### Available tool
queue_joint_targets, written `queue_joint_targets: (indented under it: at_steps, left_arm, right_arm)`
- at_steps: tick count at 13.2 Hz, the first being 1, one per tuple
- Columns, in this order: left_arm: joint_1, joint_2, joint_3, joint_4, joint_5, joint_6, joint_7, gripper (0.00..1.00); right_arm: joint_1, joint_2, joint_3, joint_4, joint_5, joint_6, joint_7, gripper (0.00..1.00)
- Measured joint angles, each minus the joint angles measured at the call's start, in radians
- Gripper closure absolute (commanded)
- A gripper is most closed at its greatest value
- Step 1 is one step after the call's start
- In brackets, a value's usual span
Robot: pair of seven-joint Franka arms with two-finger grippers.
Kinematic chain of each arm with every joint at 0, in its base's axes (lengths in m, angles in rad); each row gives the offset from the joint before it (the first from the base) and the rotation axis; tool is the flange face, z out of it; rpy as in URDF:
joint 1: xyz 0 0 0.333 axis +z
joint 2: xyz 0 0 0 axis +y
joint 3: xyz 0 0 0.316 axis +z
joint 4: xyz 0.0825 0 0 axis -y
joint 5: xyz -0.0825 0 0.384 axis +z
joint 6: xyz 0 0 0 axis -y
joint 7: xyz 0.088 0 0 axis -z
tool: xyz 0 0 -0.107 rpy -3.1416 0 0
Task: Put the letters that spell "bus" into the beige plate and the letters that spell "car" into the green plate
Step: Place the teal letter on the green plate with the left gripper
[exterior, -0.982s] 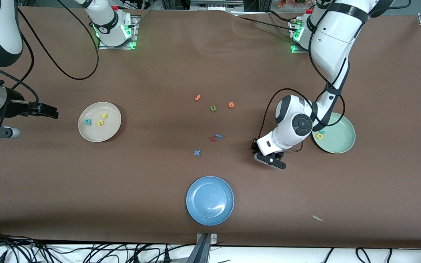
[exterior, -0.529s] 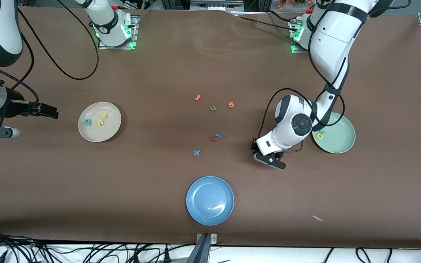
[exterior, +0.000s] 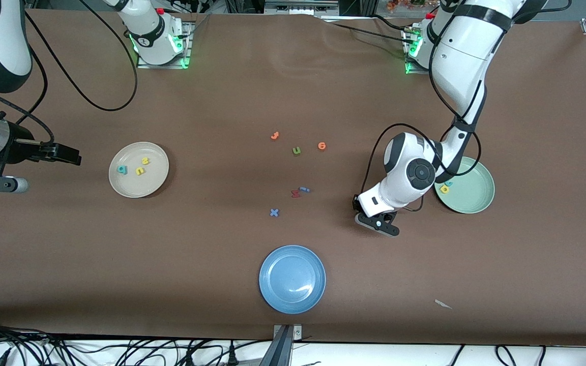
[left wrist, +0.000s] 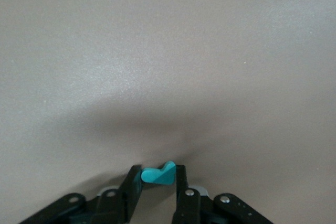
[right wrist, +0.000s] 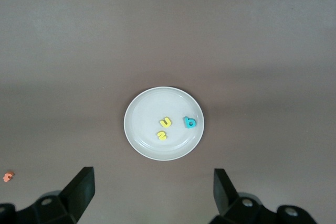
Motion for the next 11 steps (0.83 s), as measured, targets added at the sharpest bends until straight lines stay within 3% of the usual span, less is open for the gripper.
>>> queue_joint_targets:
  at_steps: [1, 7, 11]
  left_arm:
    - [-0.002, 0.000, 0.002, 0.000, 0.000, 0.000, 0.000, 0.80]
    - [-0.004, -0.004, 0.012, 0.007, 0.023, -0.010, 0.007, 0.88]
    - [0.061, -0.093, 0.040, 0.033, 0.127, -0.227, 0.050, 0.87]
  right_arm:
    - [0.000, 0.000, 0.000, 0.000, 0.000, 0.000, 0.000, 0.00]
    - [0.000, 0.000, 0.000, 0.000, 0.000, 0.000, 0.000, 0.00]
    - [0.000, 0.000, 0.000, -0.001, 0.000, 0.000, 0.000, 0.00]
